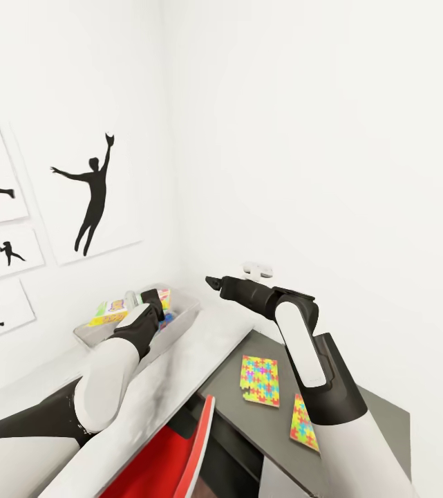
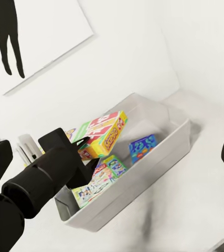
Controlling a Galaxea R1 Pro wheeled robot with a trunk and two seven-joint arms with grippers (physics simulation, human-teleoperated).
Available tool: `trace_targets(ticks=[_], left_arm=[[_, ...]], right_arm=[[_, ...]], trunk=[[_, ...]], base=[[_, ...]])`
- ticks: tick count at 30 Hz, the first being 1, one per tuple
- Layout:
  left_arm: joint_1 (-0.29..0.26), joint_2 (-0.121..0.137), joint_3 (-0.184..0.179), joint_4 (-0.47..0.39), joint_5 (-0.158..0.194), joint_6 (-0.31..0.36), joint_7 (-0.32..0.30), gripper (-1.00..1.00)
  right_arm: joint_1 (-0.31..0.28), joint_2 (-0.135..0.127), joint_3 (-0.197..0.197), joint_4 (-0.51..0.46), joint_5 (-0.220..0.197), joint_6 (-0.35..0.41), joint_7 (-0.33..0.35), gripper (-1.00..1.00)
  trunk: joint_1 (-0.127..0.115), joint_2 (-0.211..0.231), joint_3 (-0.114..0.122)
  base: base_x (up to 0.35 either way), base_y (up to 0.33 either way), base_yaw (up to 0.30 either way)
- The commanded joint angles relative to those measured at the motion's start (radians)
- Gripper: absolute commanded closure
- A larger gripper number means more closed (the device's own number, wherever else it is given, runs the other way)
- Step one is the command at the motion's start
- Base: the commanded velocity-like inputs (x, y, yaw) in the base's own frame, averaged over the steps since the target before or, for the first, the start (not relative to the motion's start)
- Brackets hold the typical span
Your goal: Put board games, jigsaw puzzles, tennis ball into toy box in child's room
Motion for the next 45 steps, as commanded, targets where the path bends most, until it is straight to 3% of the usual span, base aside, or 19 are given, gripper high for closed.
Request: trace_targets(ticks=[1,28,40,45], left_arm=[[0.000,0.000,-0.004,-0.002,0.009,-0.004,0.004,1.00],[0.001,0.000,0.004,-0.009,0.011,-0.012,0.000,1.00],[0.002,0.000,0.005,-0.010,0.011,-0.011,-0.086,1.00],[0.002,0.000,0.007,-0.009,0.012,-0.014,-0.095,1.00]], right_arm=[[-0.001,0.000,0.001,0.000,-0.010,0.002,-0.010,-1.00],[-0.001,0.000,0.001,0.000,-0.008,0.001,-0.010,-1.00],[-0.001,0.000,0.001,0.000,-0.010,0.002,-0.012,-1.00],[-0.001,0.000,0.001,0.000,-0.011,0.003,-0.012,-1.00]], trunk=[[0.000,-0.001,0.000],[0.000,-0.001,0.000],[0.000,-0.001,-0.001],[0.000,-0.001,-0.007]], base=[[0.000,0.000,-0.263],[0.000,0.000,-0.026],[0.000,0.000,0.000],[0.000,0.000,0.000]])
